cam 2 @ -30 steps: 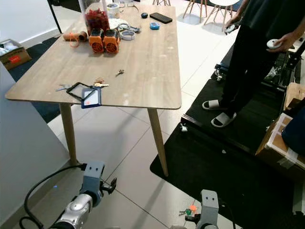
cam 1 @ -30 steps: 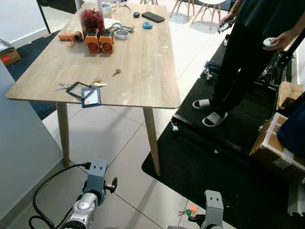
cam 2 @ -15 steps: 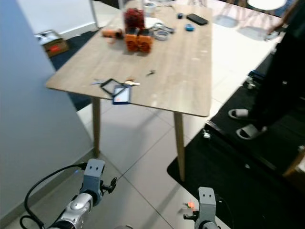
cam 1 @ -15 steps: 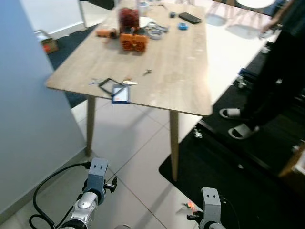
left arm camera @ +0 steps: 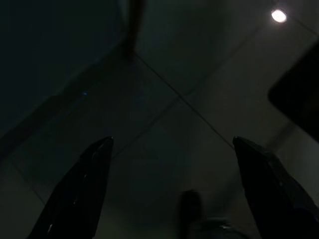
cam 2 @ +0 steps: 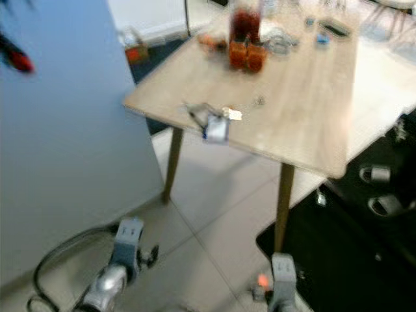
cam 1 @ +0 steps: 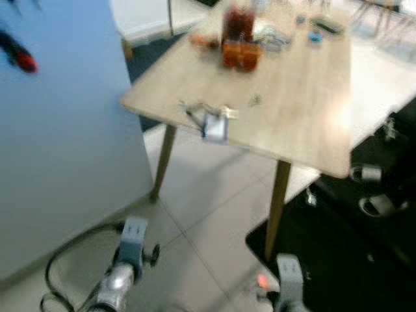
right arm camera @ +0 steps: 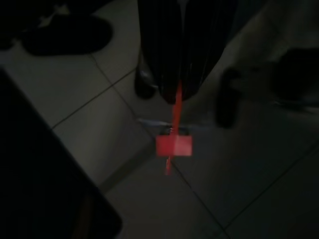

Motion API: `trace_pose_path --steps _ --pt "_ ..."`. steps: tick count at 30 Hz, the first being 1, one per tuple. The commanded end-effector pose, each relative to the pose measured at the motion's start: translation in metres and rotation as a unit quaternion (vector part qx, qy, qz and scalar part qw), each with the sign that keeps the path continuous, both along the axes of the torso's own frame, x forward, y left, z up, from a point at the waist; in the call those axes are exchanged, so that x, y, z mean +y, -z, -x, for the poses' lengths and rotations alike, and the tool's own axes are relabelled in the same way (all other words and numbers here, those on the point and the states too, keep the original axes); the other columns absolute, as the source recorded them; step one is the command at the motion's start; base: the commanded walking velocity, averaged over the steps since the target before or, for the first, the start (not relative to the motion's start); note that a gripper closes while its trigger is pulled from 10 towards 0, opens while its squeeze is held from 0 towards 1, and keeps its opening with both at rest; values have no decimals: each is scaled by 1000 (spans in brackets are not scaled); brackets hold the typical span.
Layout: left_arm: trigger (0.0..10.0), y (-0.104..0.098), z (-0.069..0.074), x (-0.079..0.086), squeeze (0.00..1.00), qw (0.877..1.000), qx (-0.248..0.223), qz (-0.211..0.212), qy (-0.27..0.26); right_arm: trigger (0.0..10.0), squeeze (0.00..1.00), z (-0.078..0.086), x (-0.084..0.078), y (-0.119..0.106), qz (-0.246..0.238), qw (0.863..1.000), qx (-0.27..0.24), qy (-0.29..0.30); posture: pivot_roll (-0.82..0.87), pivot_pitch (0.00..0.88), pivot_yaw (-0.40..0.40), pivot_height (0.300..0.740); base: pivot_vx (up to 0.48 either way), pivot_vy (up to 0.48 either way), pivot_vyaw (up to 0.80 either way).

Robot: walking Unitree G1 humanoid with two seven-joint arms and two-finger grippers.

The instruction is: Hang keys on a hook

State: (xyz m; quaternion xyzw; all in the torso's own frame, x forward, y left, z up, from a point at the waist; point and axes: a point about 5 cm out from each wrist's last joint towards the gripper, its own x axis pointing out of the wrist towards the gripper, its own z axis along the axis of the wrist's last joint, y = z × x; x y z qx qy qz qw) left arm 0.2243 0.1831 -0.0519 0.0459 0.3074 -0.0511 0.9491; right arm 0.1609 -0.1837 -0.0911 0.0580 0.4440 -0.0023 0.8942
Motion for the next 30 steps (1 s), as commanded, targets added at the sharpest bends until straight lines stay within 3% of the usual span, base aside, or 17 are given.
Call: trace_pose_path --steps 1,30 --pt "10000 4 5 0 0 1000 11 -3 -1 10000 0 4 3 2 -4 1000 6 -1 97 54 -40 740 0 0 800" --pt "10000 5 5 0 0 999 23 -23 -9 10000 0 1 1 0 -1 1000 0 -7 92 34 -43 740 0 0 800"
